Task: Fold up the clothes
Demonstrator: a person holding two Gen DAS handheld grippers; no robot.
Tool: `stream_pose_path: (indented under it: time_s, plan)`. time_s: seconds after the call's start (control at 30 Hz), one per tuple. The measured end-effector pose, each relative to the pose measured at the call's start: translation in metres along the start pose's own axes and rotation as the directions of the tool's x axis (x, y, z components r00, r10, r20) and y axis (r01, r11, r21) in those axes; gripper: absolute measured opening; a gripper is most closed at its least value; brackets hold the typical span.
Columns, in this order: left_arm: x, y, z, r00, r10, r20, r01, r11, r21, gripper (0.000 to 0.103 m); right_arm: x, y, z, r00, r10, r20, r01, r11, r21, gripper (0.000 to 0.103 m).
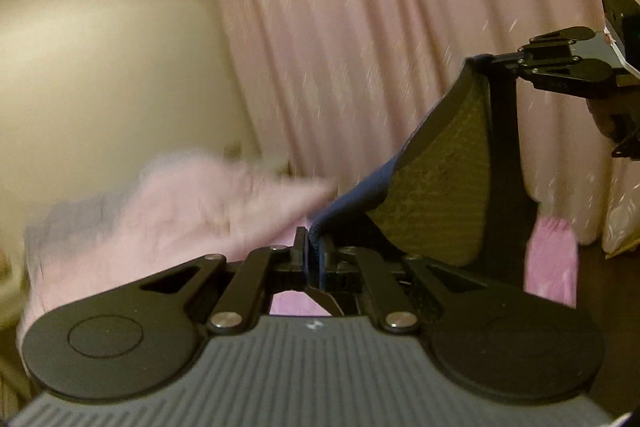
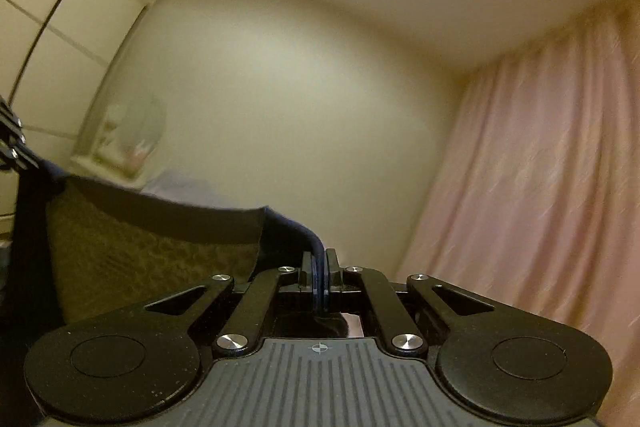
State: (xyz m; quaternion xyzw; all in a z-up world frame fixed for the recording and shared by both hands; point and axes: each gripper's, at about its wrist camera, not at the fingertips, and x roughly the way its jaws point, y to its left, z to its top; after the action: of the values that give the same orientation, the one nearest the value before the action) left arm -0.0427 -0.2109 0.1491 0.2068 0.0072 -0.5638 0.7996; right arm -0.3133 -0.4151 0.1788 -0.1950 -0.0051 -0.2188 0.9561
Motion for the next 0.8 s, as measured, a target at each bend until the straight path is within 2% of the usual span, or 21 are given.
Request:
stream_pose_path:
  time_s: [0.13,0.23,0.4,0.5,0.63,0.7,0.8]
  plan:
    - [-0.056,-0.013,0.053,0.991,-0.022,0.131,0.013,0.998,0.066,0.003,-0.043,-0.014,0.054,0.989,-0.090,0.114,0.089,0.996,0.020,0.000]
    - [-0.089,-0.021,0.083,0.979,-0.021,0.205,0.001,0.995,0.098,0.003,-0.075,-0.021,0.082,0.974,-0.118,0.195,0.114,0.993,0.028,0.000]
    - [-0.136,-0.032,0.121,0.952,-0.002,0.306,-0.040,0.990,0.132,0.003,-0.100,-0.021,0.110,0.961,-0.126,0.247,0.126,0.992,0.017,0.000]
    - [-0.149,-0.037,0.133,0.946,0.010,0.323,-0.060,0.988,0.145,0.003,-0.099,-0.025,0.122,0.958,-0.119,0.262,0.116,0.993,0.027,0.000]
    - [-0.154,-0.035,0.153,0.941,0.029,0.336,-0.075,0.990,0.123,0.003,-0.076,-0.047,0.142,0.953,-0.108,0.282,0.105,0.994,0.028,0.000]
    - [-0.146,-0.016,0.160,0.941,0.047,0.336,-0.085,0.991,0.099,0.003,-0.040,-0.058,0.148,0.955,-0.096,0.279,0.091,0.995,0.028,0.000]
    - [-0.117,0.017,0.176,0.946,0.082,0.314,-0.107,0.992,0.062,0.003,0.049,-0.070,0.136,0.970,-0.043,0.241,0.040,0.999,0.016,0.000]
